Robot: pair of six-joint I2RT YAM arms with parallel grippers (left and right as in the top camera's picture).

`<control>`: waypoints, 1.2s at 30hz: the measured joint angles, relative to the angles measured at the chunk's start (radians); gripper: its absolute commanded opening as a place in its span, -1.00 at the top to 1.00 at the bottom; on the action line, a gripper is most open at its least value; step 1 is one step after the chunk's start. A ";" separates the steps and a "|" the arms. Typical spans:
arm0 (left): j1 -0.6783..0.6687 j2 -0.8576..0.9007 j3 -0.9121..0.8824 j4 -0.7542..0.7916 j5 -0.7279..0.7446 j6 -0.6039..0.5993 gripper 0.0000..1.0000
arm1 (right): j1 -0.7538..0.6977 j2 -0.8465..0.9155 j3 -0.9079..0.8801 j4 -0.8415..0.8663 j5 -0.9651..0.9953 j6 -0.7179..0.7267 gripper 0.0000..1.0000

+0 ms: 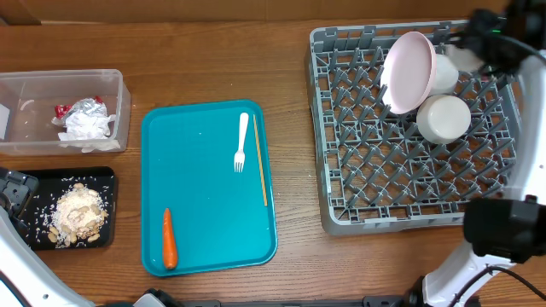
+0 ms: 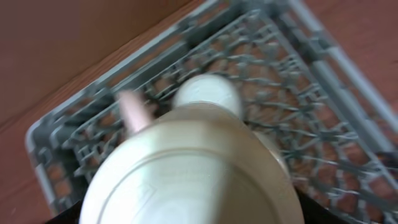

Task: Sort waste into correct bins and load items into the dishwasher rack
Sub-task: 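Lift the cup and carry it right over the rack, then lower the cup into the rack's right edge and release it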

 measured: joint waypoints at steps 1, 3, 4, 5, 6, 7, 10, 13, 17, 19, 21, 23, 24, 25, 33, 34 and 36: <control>0.000 0.000 0.000 0.000 0.000 0.000 -1.00 | -0.025 0.000 0.000 0.001 0.001 0.000 -0.01; 0.000 0.000 0.000 0.000 0.000 0.000 -1.00 | -0.080 0.000 0.000 0.005 0.001 0.000 0.00; 0.000 0.000 0.000 0.000 0.000 0.000 -1.00 | -0.102 0.001 0.000 0.005 0.001 0.000 0.00; 0.000 0.000 0.000 0.000 0.000 0.000 -1.00 | -0.132 0.003 0.000 0.005 0.001 0.000 0.00; 0.000 0.000 0.000 0.000 0.000 0.000 -1.00 | -0.156 0.005 0.000 0.006 0.001 0.000 0.00; 0.000 0.000 0.000 0.000 0.000 0.000 -1.00 | -0.180 0.008 0.000 0.007 0.001 0.000 0.01; 0.000 0.000 0.000 0.000 0.000 0.000 -1.00 | -0.249 0.023 -0.010 0.011 0.002 0.000 0.01; 0.000 0.000 0.000 0.000 0.000 0.000 -1.00 | -0.294 0.048 -0.038 0.006 0.002 0.000 0.02; 0.000 0.000 0.000 0.000 0.000 0.000 -0.99 | -0.312 0.096 -0.092 0.012 0.002 0.000 0.02; 0.000 0.000 0.000 0.000 0.000 0.000 -1.00 | -0.311 0.118 -0.122 0.017 0.001 0.000 0.02; 0.000 0.000 0.000 0.000 0.000 0.000 -1.00 | -0.310 0.137 -0.144 0.030 0.001 0.000 0.02; 0.000 0.000 0.000 0.000 0.000 0.000 -1.00 | -0.309 0.145 -0.171 0.056 0.002 0.000 0.01; 0.000 0.000 0.000 0.000 0.000 0.000 -1.00 | -0.309 0.146 -0.187 0.067 0.003 0.000 0.01; 0.000 0.000 0.000 0.000 0.000 0.000 -1.00 | -0.309 0.146 -0.203 0.079 0.007 0.000 0.02; 0.000 0.000 0.000 0.000 0.000 0.000 -1.00 | -0.306 0.146 -0.280 0.111 0.027 0.001 -0.40; 0.000 0.000 0.000 0.000 0.000 0.000 -1.00 | -0.306 0.146 -0.280 0.111 0.027 0.000 -0.43; 0.000 0.000 0.000 0.000 0.000 0.000 -1.00 | -0.303 0.146 -0.280 0.107 0.027 0.000 -0.53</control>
